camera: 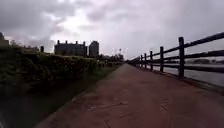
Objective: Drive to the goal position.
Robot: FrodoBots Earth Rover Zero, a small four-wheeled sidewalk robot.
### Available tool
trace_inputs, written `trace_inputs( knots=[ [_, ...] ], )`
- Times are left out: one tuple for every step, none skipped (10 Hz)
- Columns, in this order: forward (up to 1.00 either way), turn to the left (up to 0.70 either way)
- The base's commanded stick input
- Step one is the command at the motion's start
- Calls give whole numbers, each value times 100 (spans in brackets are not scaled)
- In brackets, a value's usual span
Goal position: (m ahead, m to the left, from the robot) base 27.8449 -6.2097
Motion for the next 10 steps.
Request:
trace_inputs(
  knots=[
    [100,0],
    [100,0],
    [100,0],
    [100,0],
    [100,-19],
    [100,-37],
    [100,-40],
    [100,-13],
    [100,0],
    [100,0]
  ],
)
